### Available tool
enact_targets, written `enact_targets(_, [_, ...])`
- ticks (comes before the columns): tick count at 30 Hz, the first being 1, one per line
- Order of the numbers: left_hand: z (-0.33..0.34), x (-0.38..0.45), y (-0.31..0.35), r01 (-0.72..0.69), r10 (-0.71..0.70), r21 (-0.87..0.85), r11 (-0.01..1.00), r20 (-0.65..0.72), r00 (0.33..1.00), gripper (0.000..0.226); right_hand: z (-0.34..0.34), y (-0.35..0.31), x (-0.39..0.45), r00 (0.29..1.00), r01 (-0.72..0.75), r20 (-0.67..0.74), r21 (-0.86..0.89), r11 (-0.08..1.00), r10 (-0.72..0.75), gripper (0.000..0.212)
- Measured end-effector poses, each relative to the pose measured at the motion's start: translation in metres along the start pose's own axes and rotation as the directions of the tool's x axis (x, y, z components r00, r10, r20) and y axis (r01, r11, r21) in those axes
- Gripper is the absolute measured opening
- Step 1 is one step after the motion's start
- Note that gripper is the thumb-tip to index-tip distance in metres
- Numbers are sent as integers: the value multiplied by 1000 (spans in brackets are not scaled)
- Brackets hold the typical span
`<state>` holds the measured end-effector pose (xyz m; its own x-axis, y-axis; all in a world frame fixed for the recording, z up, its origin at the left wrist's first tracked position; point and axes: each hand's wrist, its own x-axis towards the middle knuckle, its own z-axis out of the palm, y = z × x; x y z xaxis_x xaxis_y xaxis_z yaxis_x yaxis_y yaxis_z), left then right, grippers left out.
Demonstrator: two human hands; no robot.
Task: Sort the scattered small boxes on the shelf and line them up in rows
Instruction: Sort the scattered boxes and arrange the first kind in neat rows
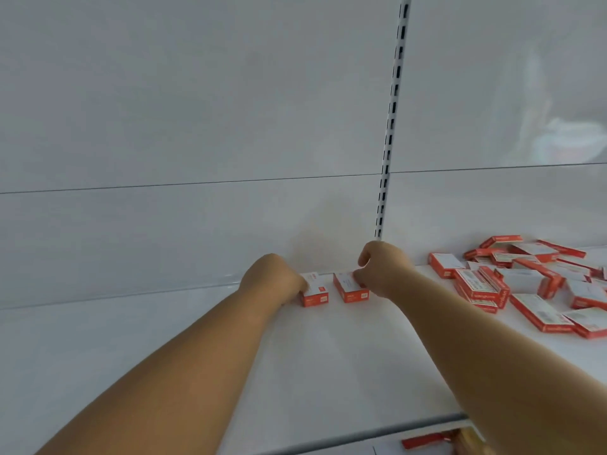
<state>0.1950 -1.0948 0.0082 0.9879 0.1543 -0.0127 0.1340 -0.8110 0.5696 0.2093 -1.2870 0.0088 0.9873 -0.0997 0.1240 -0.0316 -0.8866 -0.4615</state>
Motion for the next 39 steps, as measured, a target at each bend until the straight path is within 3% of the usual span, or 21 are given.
enact_targets(5, [1,-9,12,-206,205,-1,978,-116,972,23,-8,7,-8,990,60,-126,37,997,-55,20])
enact_targets(12, [35,-45,70,-451,453,-60,890,15,891,22,-46,46,-30,955,197,-228,12,980,-189,11])
enact_targets(16, [63,-60,116,-504,507,-58,862,63,860,23,-78,97,-34,956,216,-204,-2,976,-212,9])
enact_targets(21, [105,-70,167,-497,496,2,868,59,866,23,-115,171,-26,951,247,-189,-10,969,-245,15])
enact_targets(24, [125,-72,194,-464,463,32,885,46,885,24,-135,209,-14,938,333,-88,-38,942,-335,14])
enact_targets(28, [143,-74,218,-410,409,35,911,27,912,32,-146,236,-1,897,430,123,-20,902,-425,40])
enact_targets(31, [151,-74,221,-379,380,93,921,-2,925,41,-143,238,6,863,486,192,-65,872,-467,60])
enact_targets(35, [155,-69,221,-230,229,125,965,18,973,37,-131,233,14,829,541,253,-140,829,-498,71])
enact_targets(39, [162,-63,220,-65,68,-49,997,48,997,31,-126,232,15,828,540,206,-45,840,-522,63])
